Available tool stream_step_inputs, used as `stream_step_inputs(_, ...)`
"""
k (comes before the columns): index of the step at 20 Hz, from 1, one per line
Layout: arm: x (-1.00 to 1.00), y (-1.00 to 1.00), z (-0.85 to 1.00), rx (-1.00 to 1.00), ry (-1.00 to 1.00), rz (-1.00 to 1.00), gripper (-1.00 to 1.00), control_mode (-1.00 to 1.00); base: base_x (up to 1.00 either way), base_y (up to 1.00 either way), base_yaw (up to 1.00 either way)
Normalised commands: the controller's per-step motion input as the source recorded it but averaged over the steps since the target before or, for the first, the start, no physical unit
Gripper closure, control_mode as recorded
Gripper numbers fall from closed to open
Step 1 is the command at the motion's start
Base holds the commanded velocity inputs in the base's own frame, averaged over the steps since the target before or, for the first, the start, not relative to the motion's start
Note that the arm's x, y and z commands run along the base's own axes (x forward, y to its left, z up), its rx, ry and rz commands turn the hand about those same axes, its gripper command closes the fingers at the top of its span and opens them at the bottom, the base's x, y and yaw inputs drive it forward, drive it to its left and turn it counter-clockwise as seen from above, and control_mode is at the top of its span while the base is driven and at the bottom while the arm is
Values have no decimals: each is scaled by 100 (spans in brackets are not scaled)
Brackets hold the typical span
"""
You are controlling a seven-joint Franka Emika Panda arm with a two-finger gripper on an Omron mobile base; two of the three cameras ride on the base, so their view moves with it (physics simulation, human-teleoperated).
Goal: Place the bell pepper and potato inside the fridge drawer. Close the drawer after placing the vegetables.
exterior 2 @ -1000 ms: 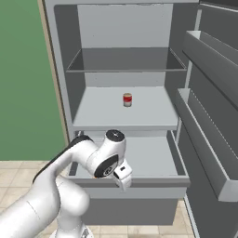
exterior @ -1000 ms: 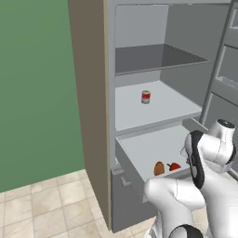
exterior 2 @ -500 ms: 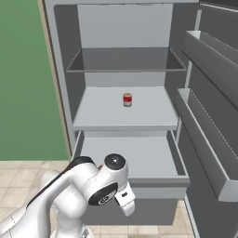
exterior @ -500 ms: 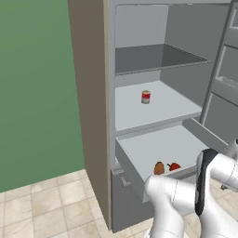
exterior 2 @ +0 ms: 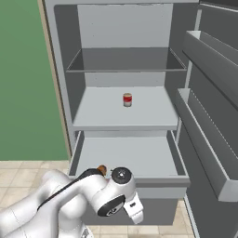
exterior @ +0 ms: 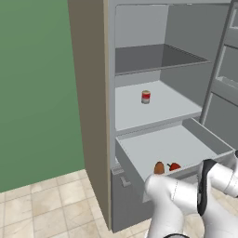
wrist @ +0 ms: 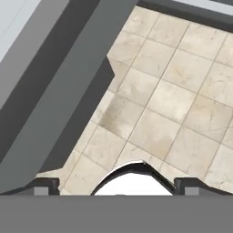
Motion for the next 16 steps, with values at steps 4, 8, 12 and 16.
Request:
stream_step_inputs(4,46,-39,-27,4,0,0,-100,-100,0,0,0)
stream_step_inputs(8,56,-26,-21,6,0,0,-100,-100,0,0,0)
stream_step_inputs(12,54,-23,-25,6,0,0,-100,-100,0,0,0)
stream_step_inputs(16,48,-26,-21,8,0,0,-100,-100,0,0,0)
